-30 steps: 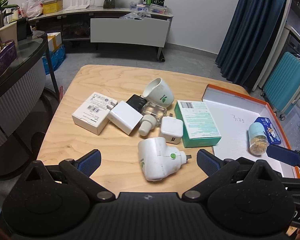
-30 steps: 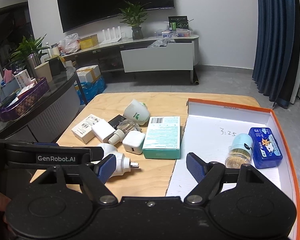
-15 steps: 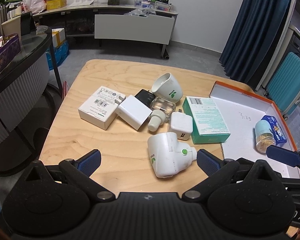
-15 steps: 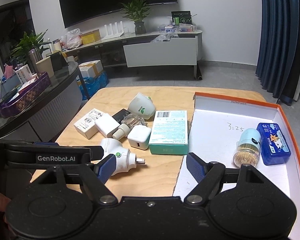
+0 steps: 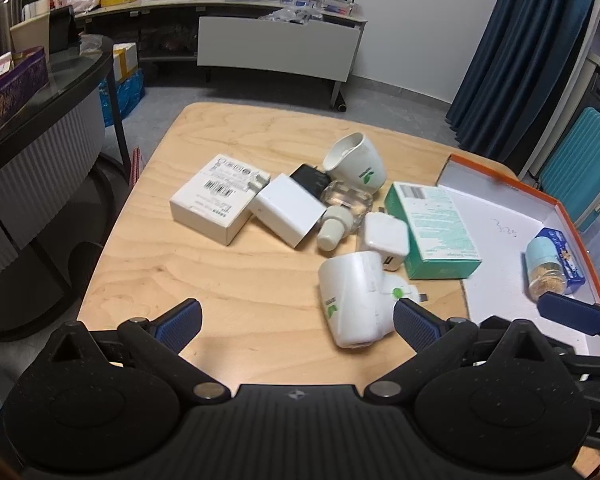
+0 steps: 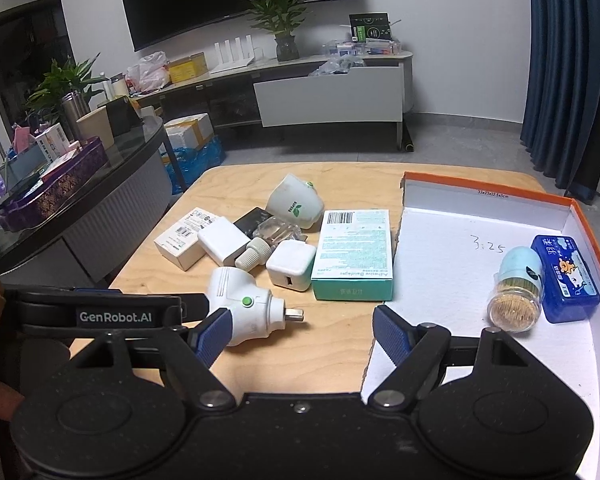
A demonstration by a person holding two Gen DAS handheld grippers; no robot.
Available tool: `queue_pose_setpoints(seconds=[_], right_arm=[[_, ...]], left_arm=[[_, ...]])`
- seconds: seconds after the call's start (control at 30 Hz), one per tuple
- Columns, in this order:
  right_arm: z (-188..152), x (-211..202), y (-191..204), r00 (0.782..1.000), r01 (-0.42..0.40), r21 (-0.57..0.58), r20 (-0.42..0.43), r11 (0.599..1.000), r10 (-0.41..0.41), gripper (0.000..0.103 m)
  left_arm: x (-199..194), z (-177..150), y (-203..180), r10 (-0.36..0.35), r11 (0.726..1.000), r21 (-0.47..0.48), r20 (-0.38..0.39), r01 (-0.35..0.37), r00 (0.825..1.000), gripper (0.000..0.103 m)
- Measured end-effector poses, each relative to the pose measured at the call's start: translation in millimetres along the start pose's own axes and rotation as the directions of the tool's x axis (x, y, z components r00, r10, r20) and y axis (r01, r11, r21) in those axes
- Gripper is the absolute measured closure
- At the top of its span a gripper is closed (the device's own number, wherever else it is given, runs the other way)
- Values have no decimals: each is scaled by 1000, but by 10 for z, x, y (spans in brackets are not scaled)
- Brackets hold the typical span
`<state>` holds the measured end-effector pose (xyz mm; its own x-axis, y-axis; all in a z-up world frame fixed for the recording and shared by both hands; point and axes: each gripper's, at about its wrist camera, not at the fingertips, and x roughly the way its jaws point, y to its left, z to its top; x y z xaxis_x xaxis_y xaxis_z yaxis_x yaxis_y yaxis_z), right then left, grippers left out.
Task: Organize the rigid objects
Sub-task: 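Grasp the white plug adapter with the left tool while the right tool grasps the bandage box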
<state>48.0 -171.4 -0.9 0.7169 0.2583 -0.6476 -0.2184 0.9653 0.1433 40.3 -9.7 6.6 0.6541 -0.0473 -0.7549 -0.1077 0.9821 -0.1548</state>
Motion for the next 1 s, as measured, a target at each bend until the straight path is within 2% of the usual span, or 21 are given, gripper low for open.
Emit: queue_pose_setpoints(seconds=[0.23,0.4,0.67,0.7,0.73,0.77,0.8,1.0], right_arm=[[-20,-19,-121,1000,21,31,11,999,-22,12],[-40,-62,-277,999,46,61,18,997,-47,12],[-77,-61,-419,998,59,95,14,994,-60,11],[-82,-56,-429,998,58,97,13,994,-59,12],[-85,-46,-439,998,58,98,11,993,-60,12],[-85,-35,-447,998,59,99,9,993,-60,12],[-89,-26,-454,998,59,101,7,993,-60,12],[-78,75,-462,999,51,105,-10,993,-50,12]], left_arm=[[89,-53,-23,-45,998,-32,-12,44,999,0],[230,-103,-189,-92,996,1,-23,92,995,0],[491,-147,-392,-88,993,75,-4,88,996,0],[513,-158,-401,-88,992,86,6,87,996,2],[516,-171,-411,-82,992,103,30,79,996,9],[516,-177,-420,-81,990,119,47,75,996,20],[509,-183,-424,-84,988,134,59,76,995,25],[452,-190,-338,-118,986,124,69,109,991,27]])
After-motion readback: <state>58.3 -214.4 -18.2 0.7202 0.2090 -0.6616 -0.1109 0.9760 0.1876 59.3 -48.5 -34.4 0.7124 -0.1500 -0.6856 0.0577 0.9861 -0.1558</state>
